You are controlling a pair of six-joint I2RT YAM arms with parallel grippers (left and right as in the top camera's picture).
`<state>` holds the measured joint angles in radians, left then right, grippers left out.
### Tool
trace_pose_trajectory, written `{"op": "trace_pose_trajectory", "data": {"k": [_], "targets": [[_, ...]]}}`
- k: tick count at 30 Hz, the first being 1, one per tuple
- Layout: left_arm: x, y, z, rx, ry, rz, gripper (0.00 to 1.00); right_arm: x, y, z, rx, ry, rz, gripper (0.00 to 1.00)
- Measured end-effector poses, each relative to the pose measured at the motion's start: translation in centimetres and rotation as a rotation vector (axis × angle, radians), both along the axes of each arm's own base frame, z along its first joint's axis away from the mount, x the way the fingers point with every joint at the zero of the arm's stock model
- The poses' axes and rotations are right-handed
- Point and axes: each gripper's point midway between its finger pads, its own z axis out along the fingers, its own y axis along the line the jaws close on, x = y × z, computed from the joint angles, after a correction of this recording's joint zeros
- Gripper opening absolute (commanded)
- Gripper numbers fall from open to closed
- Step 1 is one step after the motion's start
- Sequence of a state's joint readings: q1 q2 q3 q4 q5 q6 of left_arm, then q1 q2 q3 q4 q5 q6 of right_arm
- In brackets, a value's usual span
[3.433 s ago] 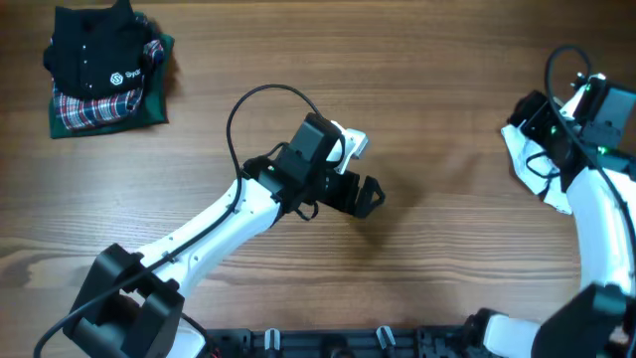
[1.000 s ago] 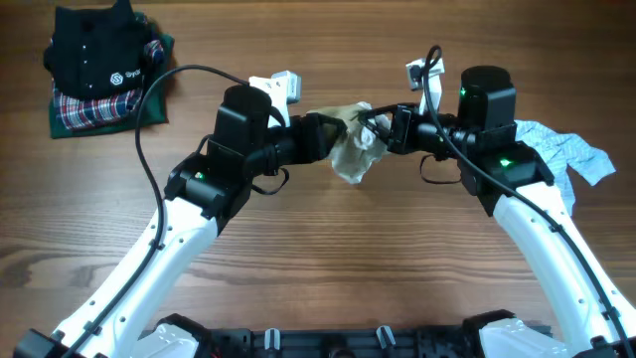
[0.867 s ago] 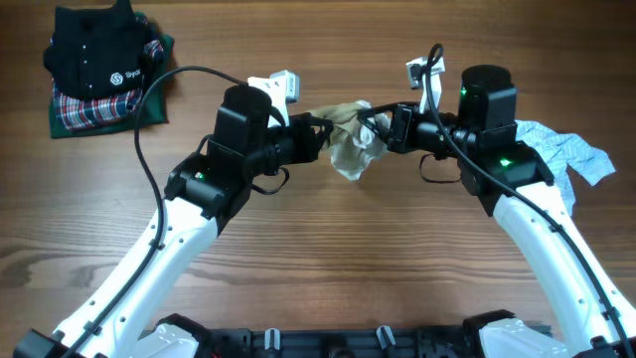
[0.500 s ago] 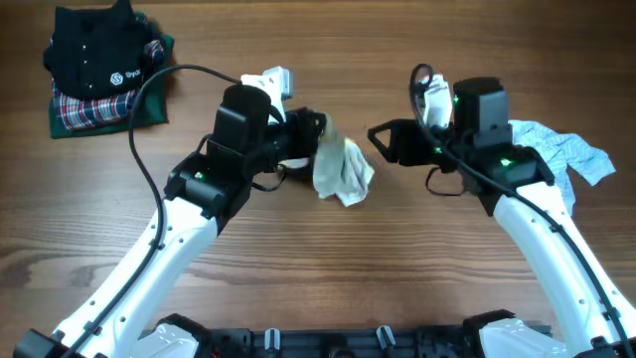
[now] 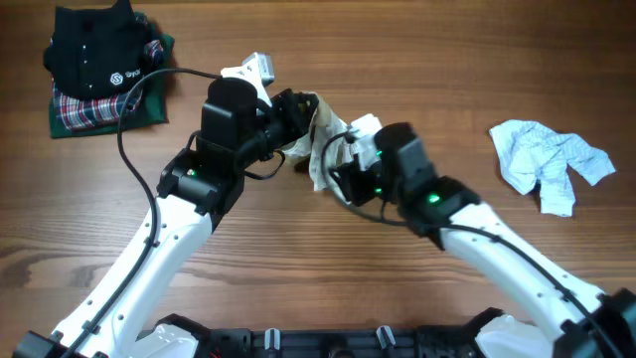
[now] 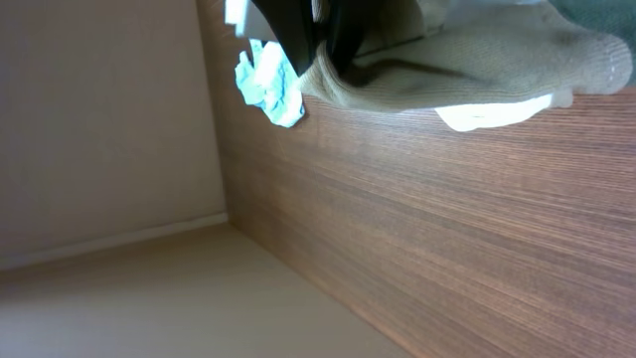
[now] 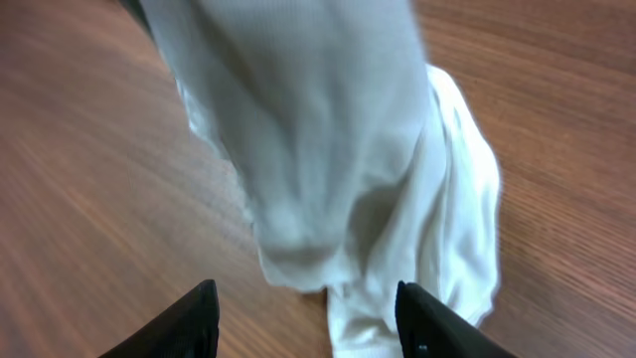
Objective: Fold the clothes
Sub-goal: 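Grasp the bodysuit with the left gripper and release the right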
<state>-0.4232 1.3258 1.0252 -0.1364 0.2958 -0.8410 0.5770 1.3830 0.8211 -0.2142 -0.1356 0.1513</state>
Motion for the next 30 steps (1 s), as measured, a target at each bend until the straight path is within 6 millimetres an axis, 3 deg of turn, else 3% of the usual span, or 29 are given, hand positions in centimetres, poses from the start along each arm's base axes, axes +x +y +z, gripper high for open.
{"op": "trace_pose_trajectory", "data": {"k": [4,7,10,15,19,23,25,27,28,30], "targets": [[0.0,0.0,0.0,-0.002,0.002,0.001,0.04,0.3,2.0,-2.3,-0.042,-0.012,-0.174,0.58],[0.1,0.1,0.0,-0.002,0.004,0.005,0.04,0.4,2.0,-3.0,-0.014,0.009,-0.303,0.59],[0.5,1.3,-0.4,-0.018,0.041,0.048,0.04,1.0,1.5,-2.6,0.11,0.061,-0.483,0.64],[0.8,2.0,-0.6,-0.033,0.064,0.077,0.04,1.0,2.2,-2.4,0.369,0.23,-0.723,0.58],[0.8,2.0,-0.6,-0.084,0.11,0.108,0.04,1.3,3.5,-2.6,0.457,0.261,-0.757,0.57],[0.9,1.9,-0.4,-0.129,0.135,0.132,0.04,1.4,4.9,-4.3,0.462,0.279,-0.754,0.56],[0.9,1.9,-0.3,-0.138,0.137,0.136,0.04,1.5,5.3,-4.8,0.466,0.277,-0.746,0.44],[1.0,1.9,-0.2,-0.141,0.139,0.137,0.04,1.7,5.6,-5.3,0.467,0.274,-0.743,0.12],[1.0,1.9,-0.2,-0.142,0.138,0.137,0.04,1.8,5.7,-5.6,0.464,0.273,-0.741,0.04],[1.0,1.9,-0.2,-0.141,0.139,0.137,0.04,1.8,5.7,-6.1,0.444,0.269,-0.732,0.04]]}}
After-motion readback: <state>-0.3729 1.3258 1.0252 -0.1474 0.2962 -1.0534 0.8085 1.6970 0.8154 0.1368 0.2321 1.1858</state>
